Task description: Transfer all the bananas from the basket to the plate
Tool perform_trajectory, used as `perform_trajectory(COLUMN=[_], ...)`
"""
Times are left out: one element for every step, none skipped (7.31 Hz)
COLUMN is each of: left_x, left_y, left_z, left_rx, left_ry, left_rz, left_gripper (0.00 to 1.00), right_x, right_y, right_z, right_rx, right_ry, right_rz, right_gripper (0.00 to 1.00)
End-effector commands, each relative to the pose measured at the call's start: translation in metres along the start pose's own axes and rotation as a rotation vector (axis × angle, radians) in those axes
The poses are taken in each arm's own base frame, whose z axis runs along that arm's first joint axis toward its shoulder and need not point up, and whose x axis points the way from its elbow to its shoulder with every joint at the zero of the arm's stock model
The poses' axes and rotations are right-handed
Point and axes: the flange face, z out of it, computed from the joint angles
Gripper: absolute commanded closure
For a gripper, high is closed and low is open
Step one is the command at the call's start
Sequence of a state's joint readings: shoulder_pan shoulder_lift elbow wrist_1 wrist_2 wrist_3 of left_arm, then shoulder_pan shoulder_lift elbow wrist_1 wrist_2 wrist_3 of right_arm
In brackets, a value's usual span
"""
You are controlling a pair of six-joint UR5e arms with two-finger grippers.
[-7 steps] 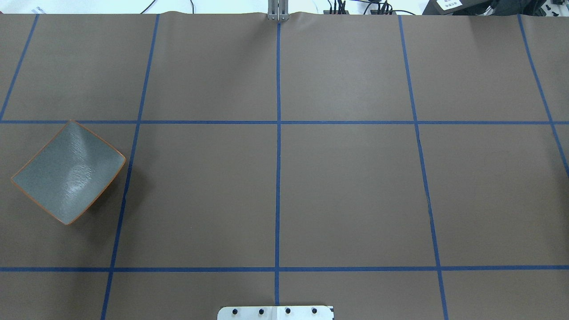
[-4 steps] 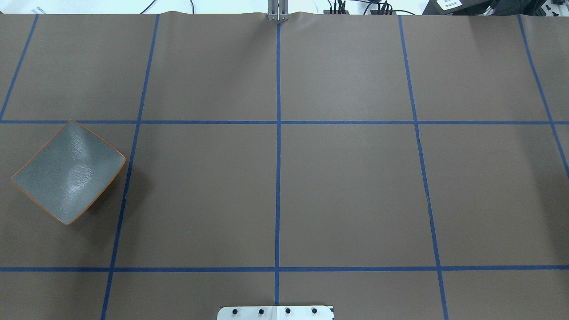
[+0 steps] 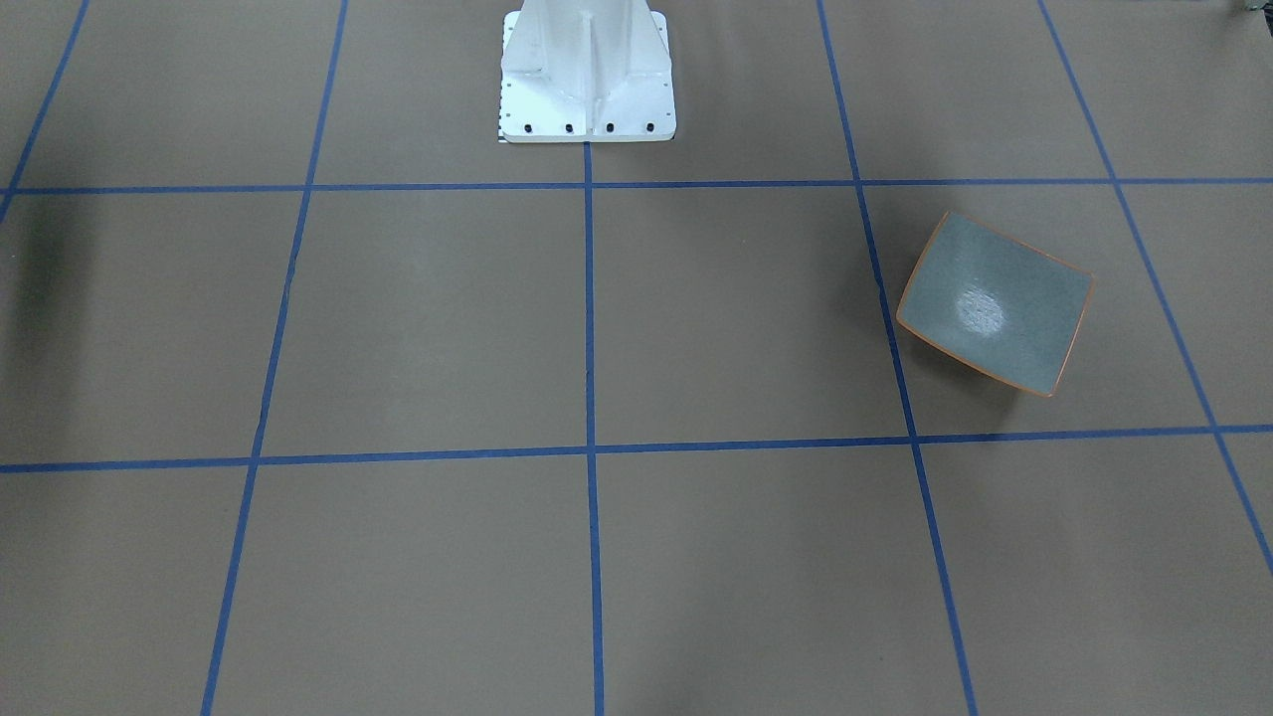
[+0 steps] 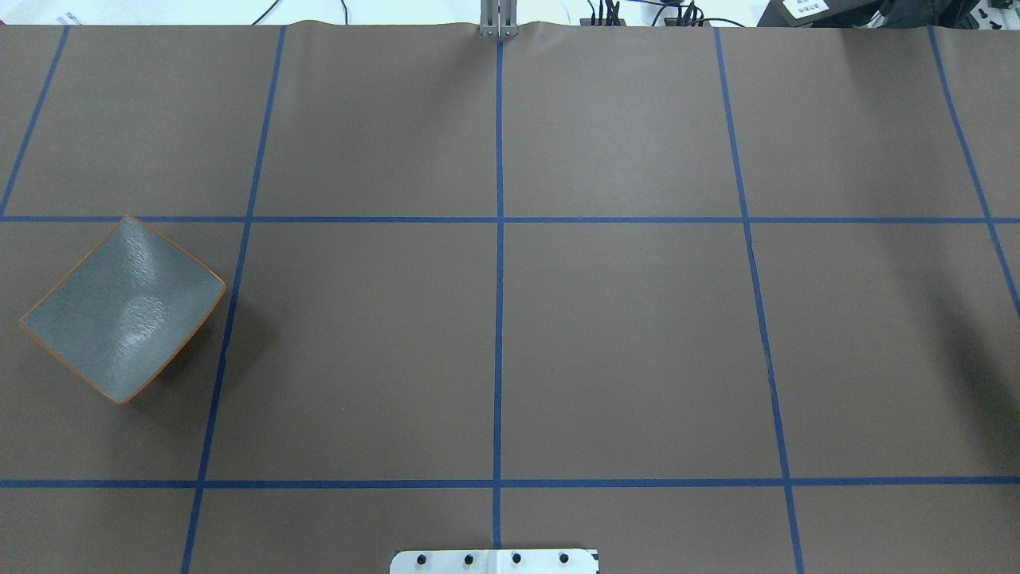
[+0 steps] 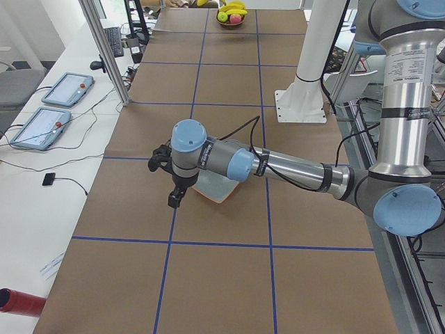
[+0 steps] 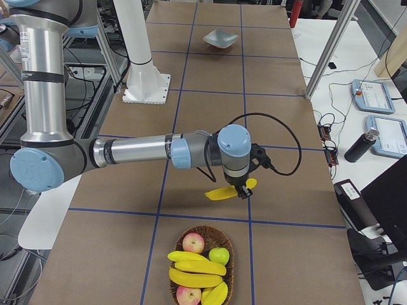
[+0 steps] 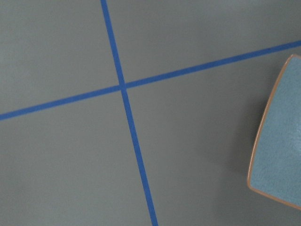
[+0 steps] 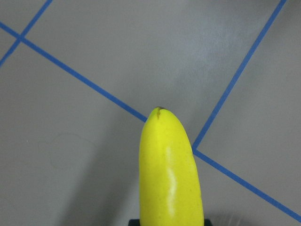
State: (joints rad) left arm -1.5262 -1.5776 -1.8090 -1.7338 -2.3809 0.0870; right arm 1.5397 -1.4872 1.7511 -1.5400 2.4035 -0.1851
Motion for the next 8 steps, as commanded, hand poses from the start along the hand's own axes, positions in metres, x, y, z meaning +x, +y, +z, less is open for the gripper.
perform_trajectory(left_x=[0.023,0.044,0.077,0.107,0.14,0.173,0.226,0.272], left_y=[-0.037,-0.045,-0.048,-0.057,-0.076,-0.096,-0.126,-0.149], left_z=[-0.02,-0.014,-0.002,0.009,0.019,0.021,0.027,0.026], left_rx=[0.131,0.188,0.261,0.267,0.265,0.266,0.249,0.253], left_ry=[0.006,0.032,0.083,0.15,0.194,0.244,0.319,0.369], left_rz=[-0.018,0.024,0.095,-0.008,0.021,-0.003,-0.078,-0.164], left_gripper=[0.0,0.0,0.0,0.0,0.0,0.0,0.0,0.0], right_x=[-0.093,-0.142,-0.189,-0.227,-0.254,-0.293,-0.339,-0.38], right_y=[-0.096,-0.134,-0.164,-0.176,-0.183,-0.197,-0.209,-0.219], right_z=[0.013,0.017,0.012,0.012,0.014,0.018,0.024,0.027], right_rx=[0.014,0.019,0.04,0.086,0.132,0.138,0.15,0.161], right_ry=[-0.049,-0.077,-0.11,-0.145,-0.193,-0.23,-0.239,-0.256], right_rz=[0.206,0.257,0.315,0.378,0.422,0.452,0.485,0.549], right_gripper=[1.0,1.0,1.0,1.0,1.0,1.0,1.0,1.0])
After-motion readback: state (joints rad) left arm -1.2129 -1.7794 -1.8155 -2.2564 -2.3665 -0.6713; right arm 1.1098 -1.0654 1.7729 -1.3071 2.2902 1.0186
